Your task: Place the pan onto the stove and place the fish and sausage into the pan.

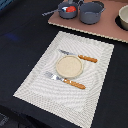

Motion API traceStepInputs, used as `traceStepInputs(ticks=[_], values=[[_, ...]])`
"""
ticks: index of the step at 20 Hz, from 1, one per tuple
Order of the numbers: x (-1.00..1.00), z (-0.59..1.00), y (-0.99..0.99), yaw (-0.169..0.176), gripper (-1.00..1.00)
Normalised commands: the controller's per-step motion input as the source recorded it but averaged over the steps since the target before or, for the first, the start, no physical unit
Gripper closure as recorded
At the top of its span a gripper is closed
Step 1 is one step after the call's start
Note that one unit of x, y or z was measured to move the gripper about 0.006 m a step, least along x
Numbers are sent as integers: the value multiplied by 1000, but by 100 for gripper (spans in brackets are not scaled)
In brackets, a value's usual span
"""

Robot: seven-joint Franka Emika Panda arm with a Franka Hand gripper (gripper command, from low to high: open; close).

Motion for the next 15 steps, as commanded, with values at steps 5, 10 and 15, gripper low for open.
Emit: traceStepInputs(ticks=[5,10,15], values=[[19,391,-313,-238,-100],[9,21,-121,-92,-100],[0,0,0,0,-100]])
